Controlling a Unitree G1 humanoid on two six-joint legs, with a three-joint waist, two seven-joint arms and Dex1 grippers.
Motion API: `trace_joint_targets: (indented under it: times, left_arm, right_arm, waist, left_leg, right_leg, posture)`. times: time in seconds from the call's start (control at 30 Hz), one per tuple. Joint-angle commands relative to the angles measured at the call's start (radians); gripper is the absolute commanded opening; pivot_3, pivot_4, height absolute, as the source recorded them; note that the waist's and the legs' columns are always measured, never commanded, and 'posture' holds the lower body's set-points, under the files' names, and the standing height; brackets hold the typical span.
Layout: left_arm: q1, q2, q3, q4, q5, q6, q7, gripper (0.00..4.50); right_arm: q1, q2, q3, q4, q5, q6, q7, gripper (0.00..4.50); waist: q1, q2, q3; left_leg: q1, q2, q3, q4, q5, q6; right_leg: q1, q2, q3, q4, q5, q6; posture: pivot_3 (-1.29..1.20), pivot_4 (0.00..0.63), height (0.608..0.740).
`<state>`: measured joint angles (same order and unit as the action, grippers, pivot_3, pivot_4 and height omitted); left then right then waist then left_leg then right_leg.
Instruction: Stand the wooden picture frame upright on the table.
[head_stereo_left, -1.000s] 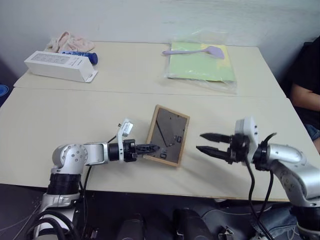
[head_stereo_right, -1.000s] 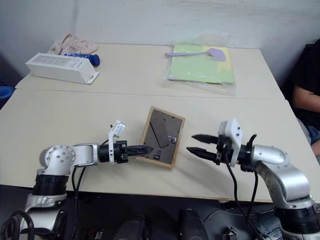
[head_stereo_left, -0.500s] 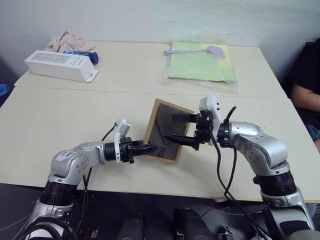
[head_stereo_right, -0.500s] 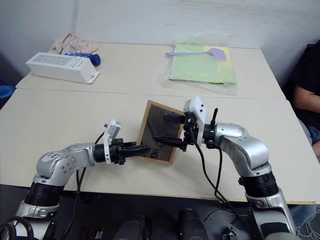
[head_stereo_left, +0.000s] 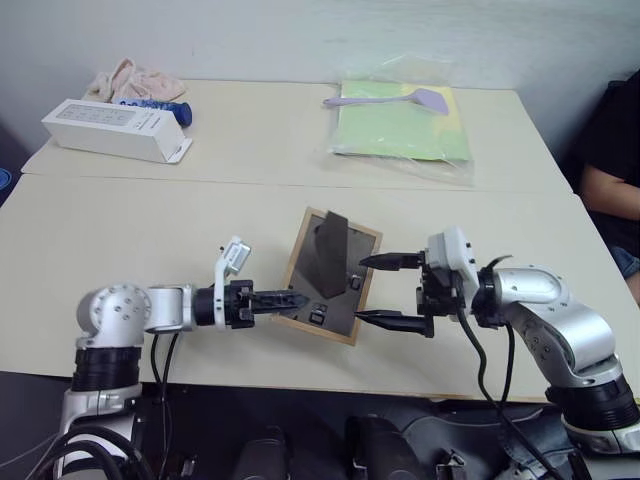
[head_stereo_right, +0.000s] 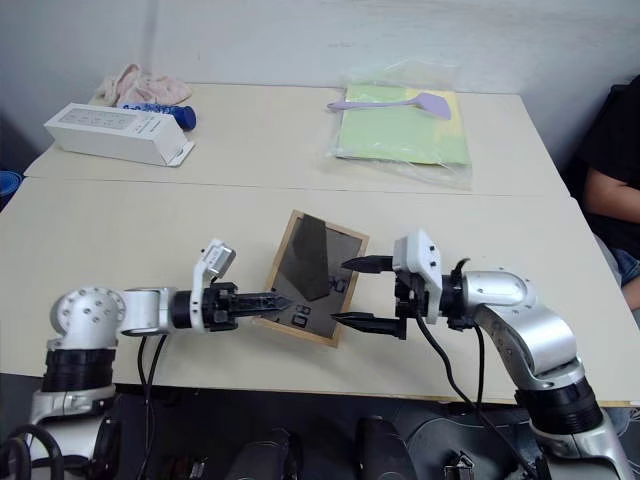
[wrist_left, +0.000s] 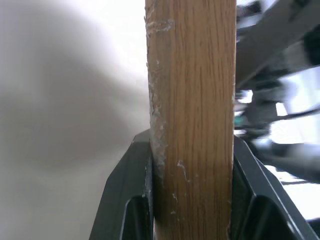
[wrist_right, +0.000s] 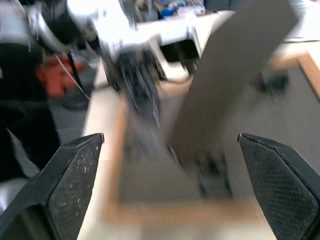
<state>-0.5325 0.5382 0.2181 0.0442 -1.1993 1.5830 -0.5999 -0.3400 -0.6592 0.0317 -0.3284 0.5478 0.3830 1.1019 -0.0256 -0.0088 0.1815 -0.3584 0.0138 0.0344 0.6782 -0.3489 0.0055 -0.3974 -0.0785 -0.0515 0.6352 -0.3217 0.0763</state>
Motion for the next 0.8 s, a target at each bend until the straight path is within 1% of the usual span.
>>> trace_joint_targets:
  times: [0.03,0.07,0.1,0.13,0.2,0.33,0.43,0.57,0.63,0.7,0.77,0.8]
  left_arm:
    - [-0.024,0.105,-0.031,0.106,-0.197,0.031,0.042,1.28]
    - [-0.03,0.146,-0.076,0.134,-0.245,0.031,0.058,1.28]
    - [-0.036,0.157,-0.086,0.161,-0.284,0.031,0.082,1.28]
    - [-0.043,0.17,-0.105,0.184,-0.327,0.031,0.099,1.28]
    - [-0.063,0.201,-0.161,0.23,-0.422,0.031,0.139,1.28]
    - [-0.087,0.211,-0.213,0.281,-0.536,0.031,0.24,1.28]
    - [-0.089,0.223,-0.253,0.293,-0.626,0.022,0.302,1.28]
    - [-0.086,0.242,-0.314,0.276,-0.758,-0.033,0.369,1.28]
    - [-0.092,0.238,-0.326,0.273,-0.773,-0.046,0.374,1.28]
    - [-0.096,0.236,-0.329,0.27,-0.773,-0.052,0.372,1.28]
    - [-0.097,0.238,-0.33,0.266,-0.773,-0.057,0.37,1.28]
    - [-0.097,0.239,-0.329,0.264,-0.773,-0.058,0.368,1.28]
  right_arm:
    - [0.013,-0.001,-0.118,0.036,-0.051,-0.235,0.021,4.43]
    - [0.018,-0.004,-0.123,0.065,-0.11,-0.371,0.039,4.43]
    - [0.024,-0.012,-0.117,0.094,-0.165,-0.483,0.061,4.43]
    - [0.033,-0.018,-0.109,0.112,-0.189,-0.543,0.085,4.43]
    - [0.017,0.012,-0.1,0.168,-0.252,-0.685,0.058,4.43]
    - [-0.009,0.047,-0.055,0.285,-0.393,-0.96,0.012,4.43]
    - [-0.033,0.074,-0.014,0.358,-0.515,-1.126,-0.064,4.43]
    - [-0.067,0.12,0.036,0.441,-0.62,-1.233,-0.166,4.43]
    - [-0.088,0.147,0.055,0.483,-0.667,-1.281,-0.224,4.03]
    - [-0.099,0.164,0.061,0.51,-0.689,-1.287,-0.272,3.52]
    - [-0.106,0.164,0.058,0.527,-0.719,-1.312,-0.322,2.85]
    - [-0.107,0.16,0.062,0.533,-0.725,-1.315,-0.338,2.43]
  waist:
    - [-0.003,0.0,0.0]
    - [-0.003,0.0,0.0]
    - [-0.003,0.0,0.0]
    - [-0.001,0.0,0.0]
    - [-0.001,-0.001,0.001]
    - [0.0,-0.001,0.001]
    - [-0.002,-0.001,0.001]
    - [-0.005,-0.001,0.001]
    - [-0.004,-0.001,0.001]
    - [-0.003,-0.001,0.001]
    - [-0.003,-0.001,0.001]
    - [-0.002,0.0,0.001]
  left_leg:
    - [0.0,0.0,0.0,0.0,0.0,0.0]
    - [0.001,0.0,0.0,0.0,0.0,-0.001]
    - [0.002,0.0,0.001,-0.001,0.0,-0.001]
    - [0.002,0.0,0.001,-0.001,0.001,-0.001]
    - [0.002,0.0,0.0,-0.001,0.001,-0.002]
    - [0.001,0.0,0.0,0.0,0.001,-0.001]
    - [0.002,0.0,0.0,0.0,0.001,-0.002]
    - [0.002,0.0,0.0,0.001,0.001,-0.003]
    - [0.002,0.0,0.0,0.002,0.002,-0.003]
    - [0.002,0.0,0.0,0.002,0.002,-0.003]
    - [0.002,0.0,0.0,0.002,0.002,-0.003]
    - [0.002,0.0,0.0,0.002,0.002,-0.003]
  right_leg:
    - [0.0,0.0,0.0,0.0,0.0,0.0]
    - [0.0,0.0,0.001,0.001,0.0,0.0]
    - [0.0,0.0,0.001,0.001,0.0,0.0]
    - [0.0,0.001,0.001,0.001,0.0,0.0]
    - [0.0,0.0,0.001,0.0,0.0,0.0]
    - [0.0,0.0,0.001,0.0,0.0,0.0]
    - [0.0,0.0,0.001,0.001,0.0,0.0]
    - [0.0,0.0,0.001,0.001,0.0,0.0]
    - [0.0,0.0,0.001,0.002,0.0,0.0]
    - [0.0,0.0,0.001,0.002,0.0,0.0]
    - [0.0,0.0,0.001,0.002,0.0,0.0]
    - [0.0,0.0,0.001,0.002,0.0,0.0]
  posture:
    - [0.0,0.15,0.74]
    - [0.0,0.15,0.74]
    - [0.0,0.15,0.74]
    - [0.0,0.15,0.74]
    - [0.0,0.15,0.74]
    - [0.0,0.15,0.74]
    - [0.0,0.15,0.74]
    - [0.0,0.15,0.74]
    - [0.0,0.15,0.74]
    - [0.0,0.15,0.74]
    - [0.0,0.15,0.74]
    - [0.0,0.15,0.74]
